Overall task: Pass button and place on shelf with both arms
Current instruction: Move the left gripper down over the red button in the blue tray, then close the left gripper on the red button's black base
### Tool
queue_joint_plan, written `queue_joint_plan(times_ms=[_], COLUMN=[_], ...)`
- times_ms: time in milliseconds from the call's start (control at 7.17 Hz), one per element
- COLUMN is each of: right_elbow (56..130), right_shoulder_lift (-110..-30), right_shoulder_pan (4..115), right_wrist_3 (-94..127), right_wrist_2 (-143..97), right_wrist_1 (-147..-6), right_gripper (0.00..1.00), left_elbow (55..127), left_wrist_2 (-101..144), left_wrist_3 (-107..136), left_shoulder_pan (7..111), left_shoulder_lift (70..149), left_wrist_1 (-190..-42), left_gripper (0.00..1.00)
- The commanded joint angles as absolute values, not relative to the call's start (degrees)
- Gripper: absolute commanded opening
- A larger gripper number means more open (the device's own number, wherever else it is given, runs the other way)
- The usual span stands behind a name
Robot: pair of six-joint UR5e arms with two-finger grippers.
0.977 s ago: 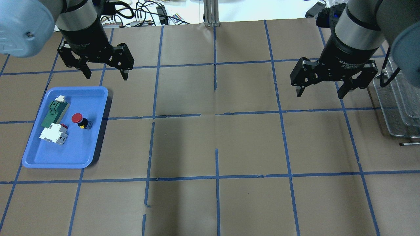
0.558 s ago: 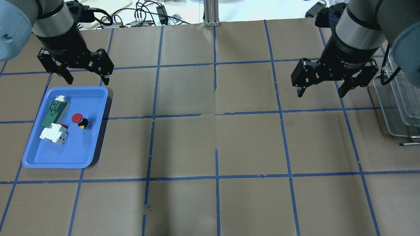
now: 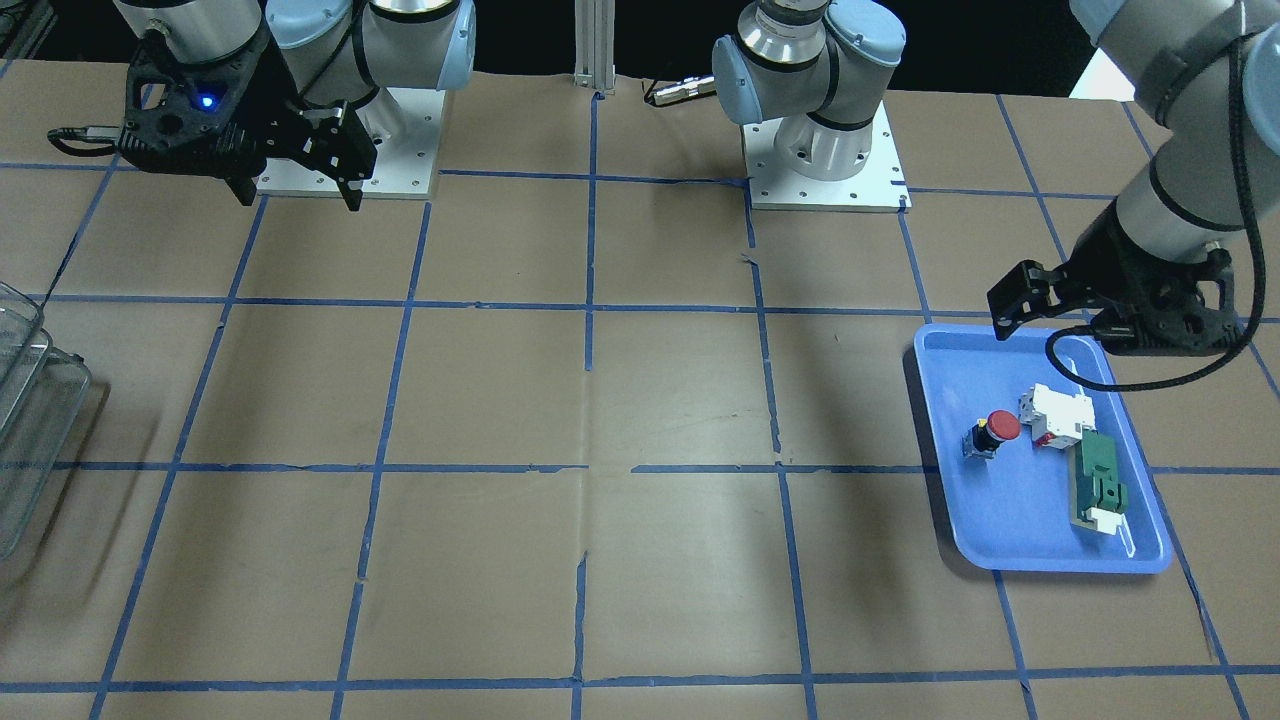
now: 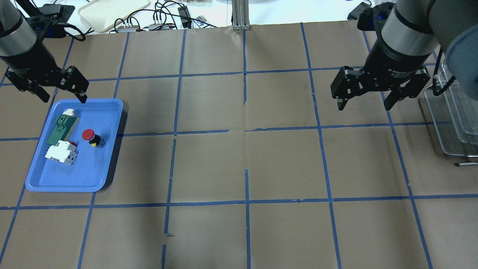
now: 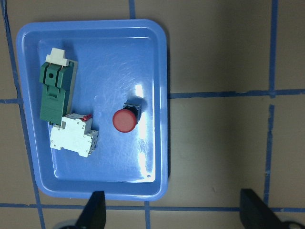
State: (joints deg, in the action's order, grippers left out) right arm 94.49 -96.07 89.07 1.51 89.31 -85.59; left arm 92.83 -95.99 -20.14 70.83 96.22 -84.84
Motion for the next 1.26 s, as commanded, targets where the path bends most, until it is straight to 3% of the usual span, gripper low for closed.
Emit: queue_joint_plan(times_ms=[0, 279, 837, 977, 1116], right_elbow=[94.48, 94.65, 94.75, 94.75, 95.44], right_shoulder_lift=[-96.15, -97.2, -96.85, -96.77, -96.77], right_shoulder_pan=[89.12, 89.21, 87.19, 87.1, 86.93], right_wrist_3=[2.02, 2.28, 1.41, 1.41, 1.32], right_wrist_2=[88.51, 88.78, 88.6, 88.85, 88.77], right_wrist_1=[-85.69, -85.25, -85.52, -85.34, -85.86], right_gripper=[1.0, 1.0, 1.0, 1.0, 1.0], left_elbow=[99.54, 106.58, 107.05, 107.14, 107.05], left_wrist_2=[-95.8, -93.36, -89.56, -89.47, -89.65], left_wrist_3=[-25.8, -36.25, -38.94, -38.07, -38.06], left_shoulder_pan=[67.77, 66.11, 63.81, 63.81, 63.81], left_shoulder_lift=[98.6, 101.76, 108.1, 108.28, 108.28], left_wrist_1=[-74.68, -62.01, -61.87, -61.87, -61.87], left_gripper=[1.0, 1.0, 1.0, 0.94, 0.62])
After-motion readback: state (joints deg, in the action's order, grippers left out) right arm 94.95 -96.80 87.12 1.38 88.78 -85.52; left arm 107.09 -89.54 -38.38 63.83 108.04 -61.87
